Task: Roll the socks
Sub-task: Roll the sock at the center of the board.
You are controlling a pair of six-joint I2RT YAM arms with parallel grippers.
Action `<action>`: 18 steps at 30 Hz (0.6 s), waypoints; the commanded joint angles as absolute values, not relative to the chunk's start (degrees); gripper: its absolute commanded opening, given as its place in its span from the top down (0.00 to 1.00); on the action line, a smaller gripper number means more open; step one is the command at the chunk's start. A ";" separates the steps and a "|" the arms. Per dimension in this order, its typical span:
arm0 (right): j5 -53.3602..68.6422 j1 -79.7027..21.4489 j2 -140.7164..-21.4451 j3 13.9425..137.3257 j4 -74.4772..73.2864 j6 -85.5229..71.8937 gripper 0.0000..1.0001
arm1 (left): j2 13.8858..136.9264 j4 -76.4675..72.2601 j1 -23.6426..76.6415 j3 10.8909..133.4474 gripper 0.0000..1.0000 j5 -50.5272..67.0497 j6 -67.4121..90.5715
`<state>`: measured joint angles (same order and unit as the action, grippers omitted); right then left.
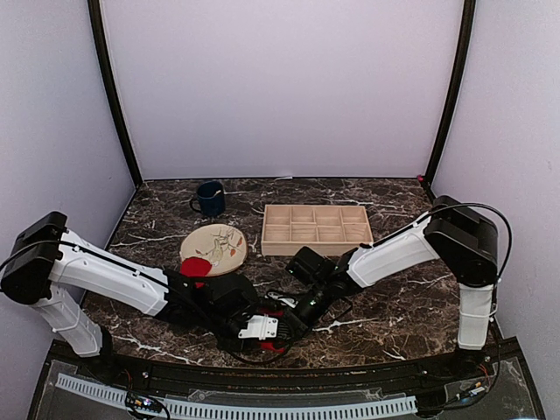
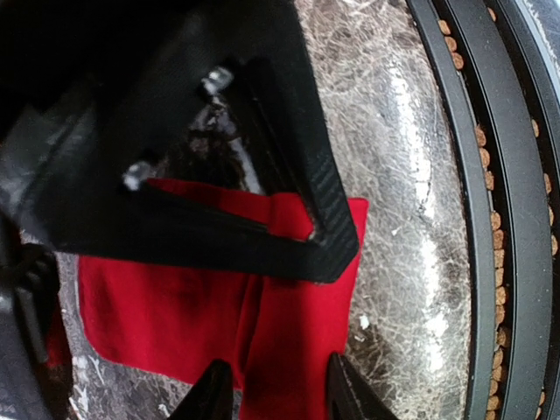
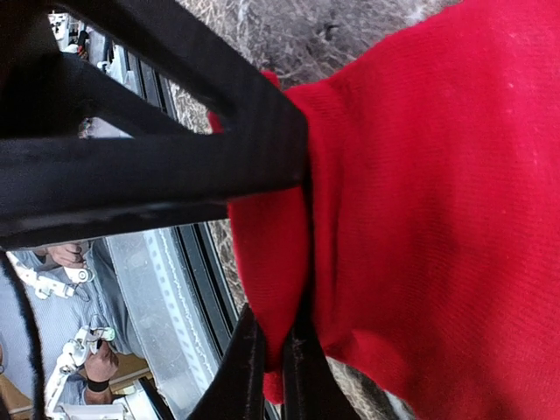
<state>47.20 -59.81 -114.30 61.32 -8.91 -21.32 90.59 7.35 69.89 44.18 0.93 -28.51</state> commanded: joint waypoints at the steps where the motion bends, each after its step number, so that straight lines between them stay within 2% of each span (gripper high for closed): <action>1: 49.20 -59.25 -115.36 62.85 -8.99 -21.27 0.95 | 91.53 9.52 70.49 45.59 0.62 0.47 -30.06; 18: 50.18 -58.89 -116.27 63.49 -9.07 -21.53 0.95 | 92.45 14.32 70.84 46.98 0.63 6.38 -27.33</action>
<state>49.34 -59.46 -115.31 62.08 -9.43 -21.37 92.20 11.27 70.41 45.84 4.62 -28.23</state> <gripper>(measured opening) 0.053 0.367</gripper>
